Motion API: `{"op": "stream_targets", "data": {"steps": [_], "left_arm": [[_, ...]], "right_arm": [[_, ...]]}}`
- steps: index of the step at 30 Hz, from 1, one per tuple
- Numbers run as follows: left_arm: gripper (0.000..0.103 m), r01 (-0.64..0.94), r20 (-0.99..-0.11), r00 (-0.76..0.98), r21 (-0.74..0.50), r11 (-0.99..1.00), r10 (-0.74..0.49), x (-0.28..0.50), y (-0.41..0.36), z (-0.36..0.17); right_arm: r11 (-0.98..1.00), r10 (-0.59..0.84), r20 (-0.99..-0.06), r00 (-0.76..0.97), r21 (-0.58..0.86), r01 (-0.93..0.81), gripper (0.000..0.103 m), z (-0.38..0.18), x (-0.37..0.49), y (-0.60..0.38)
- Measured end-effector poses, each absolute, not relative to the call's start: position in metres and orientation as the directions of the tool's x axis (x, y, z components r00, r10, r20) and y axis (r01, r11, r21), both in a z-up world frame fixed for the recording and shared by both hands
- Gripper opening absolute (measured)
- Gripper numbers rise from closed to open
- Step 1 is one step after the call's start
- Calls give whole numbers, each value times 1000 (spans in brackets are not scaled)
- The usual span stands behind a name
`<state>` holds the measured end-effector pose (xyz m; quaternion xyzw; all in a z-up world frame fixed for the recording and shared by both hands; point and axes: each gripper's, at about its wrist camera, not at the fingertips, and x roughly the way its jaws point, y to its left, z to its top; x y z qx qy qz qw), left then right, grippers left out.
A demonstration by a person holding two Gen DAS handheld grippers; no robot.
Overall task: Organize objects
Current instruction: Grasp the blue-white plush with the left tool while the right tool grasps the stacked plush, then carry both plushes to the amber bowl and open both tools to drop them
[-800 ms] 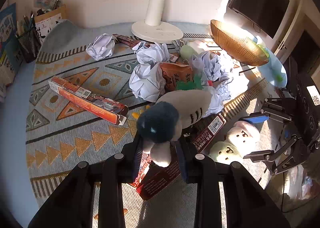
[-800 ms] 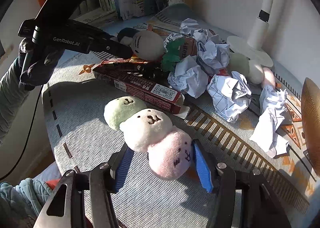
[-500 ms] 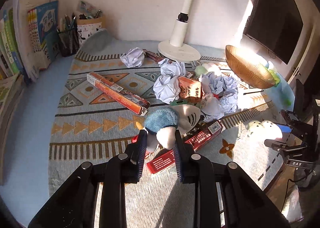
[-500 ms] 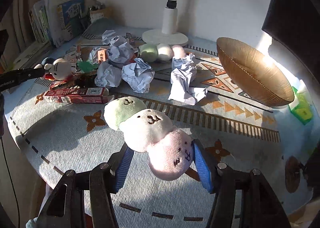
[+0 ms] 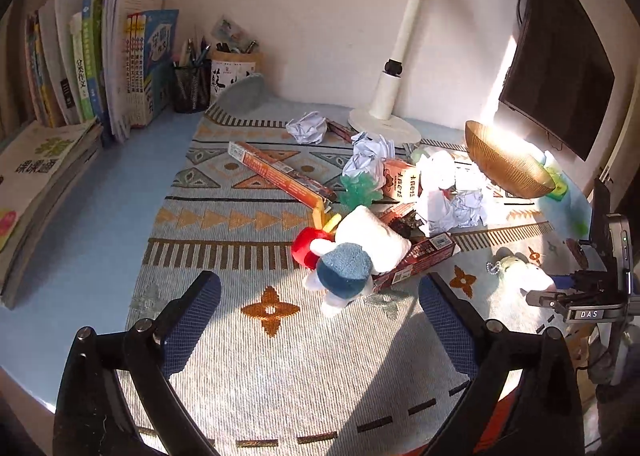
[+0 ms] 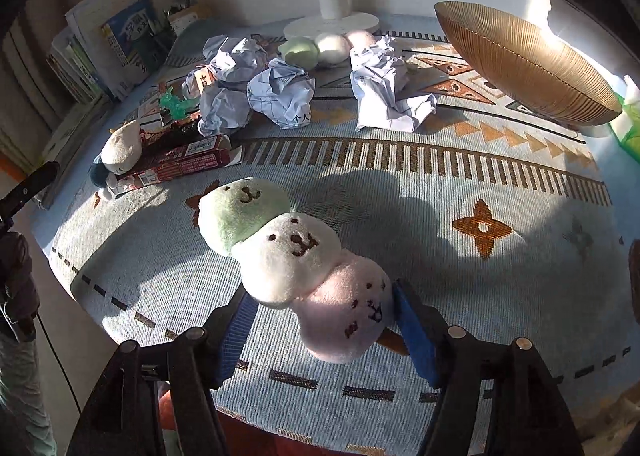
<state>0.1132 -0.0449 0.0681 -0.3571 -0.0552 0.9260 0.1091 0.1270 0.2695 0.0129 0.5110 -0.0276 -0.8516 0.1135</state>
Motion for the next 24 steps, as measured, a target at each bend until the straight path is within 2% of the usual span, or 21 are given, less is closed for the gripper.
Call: {"op": "stream_targets", "data": {"steps": [4,6,8,10,12,16,20,24], "left_arm": [[101,-276,-690,-673,-97,-956,264,78,-17,66],[99,-337,-735,-628,-40,-940,257,64,0,55],[85,-379,-767,-592,-8,-926,249,56,14,45],[52,-405,-789,-568,18,-914,236,52,22,36],[50,-399,-784,-582,41,-916,218,52,25,36],[49,-362,-752,-614,0,-932,238,61,15,49],[49,-372,-658,-650,-162,-914,381,74,1,85],[49,-402,-592,-667,-224,-888,451,73,8,113]], "right_arm": [[-952,-290,-838,-462,201,232,74,23,135,272],[-949,-283,-833,-475,174,261,84,27,137,275],[-947,-268,-830,-488,134,293,88,29,137,277],[-942,-267,-833,-484,121,312,88,27,134,279],[-938,-284,-832,-477,136,320,88,23,128,282],[-926,-329,-827,-456,188,326,88,16,115,285],[-924,-348,-825,-445,222,311,88,11,110,282],[-925,-348,-819,-457,221,308,88,13,115,282]]}}
